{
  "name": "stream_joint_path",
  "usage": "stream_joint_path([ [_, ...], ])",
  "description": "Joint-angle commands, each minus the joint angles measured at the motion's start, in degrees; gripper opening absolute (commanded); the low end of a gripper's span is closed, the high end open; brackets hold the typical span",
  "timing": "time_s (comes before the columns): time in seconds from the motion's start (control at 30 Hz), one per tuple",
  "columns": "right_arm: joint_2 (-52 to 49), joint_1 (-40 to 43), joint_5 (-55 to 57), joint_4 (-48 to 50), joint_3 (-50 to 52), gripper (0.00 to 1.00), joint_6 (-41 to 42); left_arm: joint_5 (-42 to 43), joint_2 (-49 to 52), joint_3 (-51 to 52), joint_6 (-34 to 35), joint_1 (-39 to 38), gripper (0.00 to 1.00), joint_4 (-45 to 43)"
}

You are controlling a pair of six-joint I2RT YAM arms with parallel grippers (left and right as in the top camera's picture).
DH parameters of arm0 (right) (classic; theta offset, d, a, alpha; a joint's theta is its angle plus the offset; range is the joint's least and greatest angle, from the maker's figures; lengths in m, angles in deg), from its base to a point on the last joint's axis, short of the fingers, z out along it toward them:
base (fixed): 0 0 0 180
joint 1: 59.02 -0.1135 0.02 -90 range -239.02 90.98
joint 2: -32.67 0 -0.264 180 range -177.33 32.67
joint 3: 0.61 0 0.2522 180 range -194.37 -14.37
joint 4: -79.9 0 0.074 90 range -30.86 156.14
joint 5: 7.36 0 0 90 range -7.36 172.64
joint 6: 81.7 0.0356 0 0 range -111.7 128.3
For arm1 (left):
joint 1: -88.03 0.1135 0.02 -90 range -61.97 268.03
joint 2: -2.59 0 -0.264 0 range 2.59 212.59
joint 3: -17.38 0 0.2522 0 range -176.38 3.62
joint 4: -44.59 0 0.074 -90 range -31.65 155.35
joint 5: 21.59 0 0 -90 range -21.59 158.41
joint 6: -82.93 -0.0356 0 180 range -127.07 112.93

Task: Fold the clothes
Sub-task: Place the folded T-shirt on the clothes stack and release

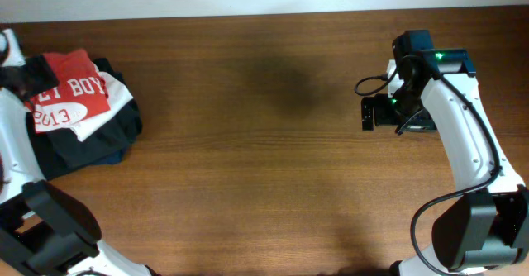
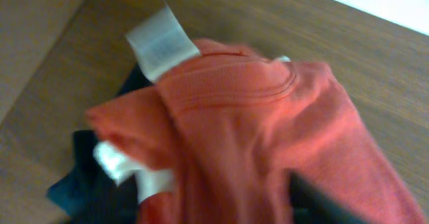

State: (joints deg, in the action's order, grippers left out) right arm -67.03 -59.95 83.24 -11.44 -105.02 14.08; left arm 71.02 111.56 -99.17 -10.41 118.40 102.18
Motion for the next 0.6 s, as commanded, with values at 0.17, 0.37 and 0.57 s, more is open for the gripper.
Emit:
stream_joint_path([
  [0.17, 0.7, 0.3, 0.1, 0.2, -1.0, 0.99, 0.0, 6.6, -6.3, -3.1, 4.2, 0.3, 0.99, 0.3],
  [0.37, 0.7, 0.3, -3.5, 0.5, -0.9, 0.99, 0.1, 15.0, -8.3, -3.1, 4.2, -9.9, 0.99, 3.0],
  [0.57, 0.7, 0.3, -17.9, 1.0, -0.9, 0.99, -4.0, 6.9, -5.7, -3.1, 4.2, -23.1, 0.99, 13.6],
])
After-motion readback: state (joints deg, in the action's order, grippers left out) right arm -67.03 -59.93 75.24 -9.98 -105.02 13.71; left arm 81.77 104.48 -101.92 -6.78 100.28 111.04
